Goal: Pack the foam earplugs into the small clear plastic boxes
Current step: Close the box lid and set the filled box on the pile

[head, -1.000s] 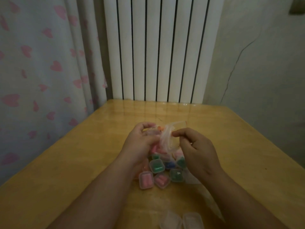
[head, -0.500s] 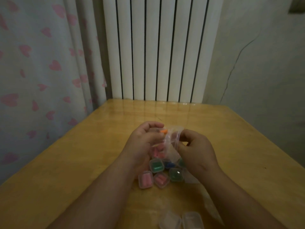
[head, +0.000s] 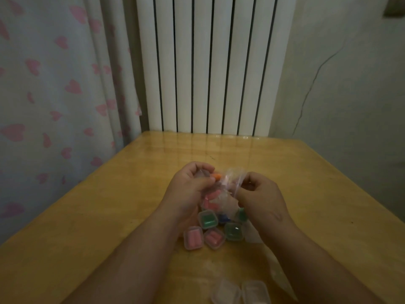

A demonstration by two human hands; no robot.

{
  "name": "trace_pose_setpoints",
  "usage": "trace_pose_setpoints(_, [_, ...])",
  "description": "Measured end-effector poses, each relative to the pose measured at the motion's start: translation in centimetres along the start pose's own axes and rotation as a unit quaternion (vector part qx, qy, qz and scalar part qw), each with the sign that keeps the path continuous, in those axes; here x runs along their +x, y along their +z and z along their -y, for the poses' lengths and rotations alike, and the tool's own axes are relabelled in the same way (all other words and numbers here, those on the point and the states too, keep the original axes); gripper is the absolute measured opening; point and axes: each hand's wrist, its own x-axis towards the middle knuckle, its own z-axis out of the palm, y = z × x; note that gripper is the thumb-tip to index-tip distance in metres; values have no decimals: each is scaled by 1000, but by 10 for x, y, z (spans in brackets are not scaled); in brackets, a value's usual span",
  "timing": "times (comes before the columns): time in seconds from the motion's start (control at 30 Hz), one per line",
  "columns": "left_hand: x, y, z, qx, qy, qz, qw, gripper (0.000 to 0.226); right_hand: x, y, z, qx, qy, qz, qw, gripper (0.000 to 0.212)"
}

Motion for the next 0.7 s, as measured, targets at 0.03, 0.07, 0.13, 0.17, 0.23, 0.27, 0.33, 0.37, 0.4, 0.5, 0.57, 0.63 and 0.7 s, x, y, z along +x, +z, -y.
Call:
trace_pose_setpoints(0.03, [0,0,1,11,4,-2,1000,23,-1,0,1,-3,-4,2,1000,4])
trace_pose_setpoints(0.07, [1,0,2,23,7,-5,1000,24,-1,0,2,-7,-5,1,1000,5])
trace_pose_setpoints(0.13, [2,0,4,46,15,-10,999,22,-2,0,2,-17,-2,-4,1000,7])
trace_pose_setpoints(0.17, [2,0,4,54,17,-9,998,20,-1,0,2,-15,1,-4,1000,7])
trace_pose_setpoints(0.23, [1,0,4,58,18,-4,998,14,0,0,1,-3,8,5,1000,9])
trace_pose_setpoints(0.27, [0,0,3,60,20,-1,998,11,0,1,0,2,10,11,1000,10])
trace_pose_setpoints(0.33, [0,0,3,68,27,-7,997,8,2,1,-2,7,17,22,1000,11])
trace_pose_setpoints(0.37, [0,0,3,69,31,-11,997,7,3,1,-3,9,19,26,999,10])
trace_pose_setpoints(0.4, [0,0,3,68,34,-15,997,8,3,1,-3,11,20,30,999,9])
trace_pose_setpoints(0.5, [0,1,2,57,33,-21,998,8,4,0,-3,9,23,48,999,7])
trace_pose_setpoints(0.57, [1,1,2,45,30,-24,998,11,3,0,-3,-1,29,57,998,15])
trace_pose_setpoints(0.63, [1,1,3,46,30,-29,998,16,3,1,-3,-5,35,59,998,20])
trace_pose_setpoints(0.7, [2,0,4,58,31,-28,997,17,3,0,-1,13,33,59,998,23])
